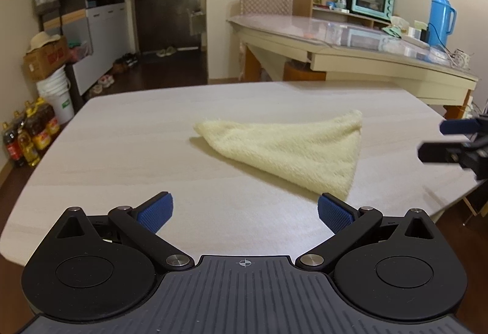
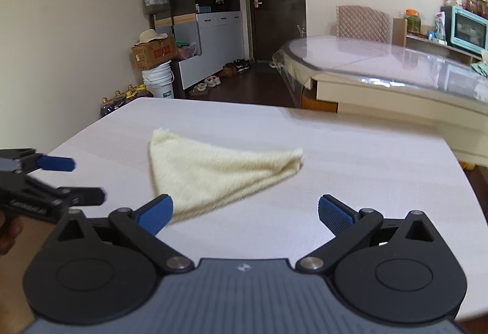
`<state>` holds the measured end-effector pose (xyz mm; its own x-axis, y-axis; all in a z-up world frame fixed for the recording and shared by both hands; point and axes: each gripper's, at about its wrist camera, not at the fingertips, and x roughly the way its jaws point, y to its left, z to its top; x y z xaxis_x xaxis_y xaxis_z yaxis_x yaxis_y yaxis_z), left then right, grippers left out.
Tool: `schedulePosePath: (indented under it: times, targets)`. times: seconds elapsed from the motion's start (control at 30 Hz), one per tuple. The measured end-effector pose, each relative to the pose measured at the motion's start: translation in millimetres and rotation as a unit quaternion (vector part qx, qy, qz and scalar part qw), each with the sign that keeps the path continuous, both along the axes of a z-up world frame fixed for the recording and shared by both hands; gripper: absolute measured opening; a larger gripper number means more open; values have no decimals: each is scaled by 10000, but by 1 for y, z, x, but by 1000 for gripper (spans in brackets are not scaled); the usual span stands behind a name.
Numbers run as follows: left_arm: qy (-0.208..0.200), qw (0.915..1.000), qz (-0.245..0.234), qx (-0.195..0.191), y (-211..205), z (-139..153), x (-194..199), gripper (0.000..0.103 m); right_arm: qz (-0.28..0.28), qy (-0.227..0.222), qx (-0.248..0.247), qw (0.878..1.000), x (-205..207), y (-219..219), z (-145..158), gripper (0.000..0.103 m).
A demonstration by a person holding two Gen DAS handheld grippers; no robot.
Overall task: Fold towel
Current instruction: 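Grasp the tagged towel tip with the right gripper and lift it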
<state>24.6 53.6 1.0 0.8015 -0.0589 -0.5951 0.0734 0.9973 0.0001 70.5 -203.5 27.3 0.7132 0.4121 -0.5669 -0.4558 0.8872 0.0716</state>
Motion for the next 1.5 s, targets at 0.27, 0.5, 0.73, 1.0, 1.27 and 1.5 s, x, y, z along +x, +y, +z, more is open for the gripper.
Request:
schedulePosePath:
  times: [0.27, 0.5, 0.73, 1.0, 1.27, 1.5]
  targets:
    - [-3, 10000, -9, -6, 9, -2, 23, 103, -84, 730, 387, 9965, 99, 9, -26, 59]
    - [-90, 9999, 54, -83, 20, -4, 36, 103, -225, 966, 454, 9940, 126, 17, -47, 17]
    - [-210, 9986, 485, 35, 56, 1, 38, 103, 846, -583, -152, 9946, 54, 57, -11, 6]
    - [-177, 9940, 1072, 121, 114, 3, 47, 103, 3455, -501, -98, 9370, -28, 138, -21, 5]
    - [-50, 9970, 735, 254, 120, -4, 61, 103, 3971, -276, -184, 9172, -28, 147, -35, 28]
    - [-46, 9993, -154, 337, 108, -13, 86, 103, 3257, -441, -334, 9439, 42, 134, -21, 31]
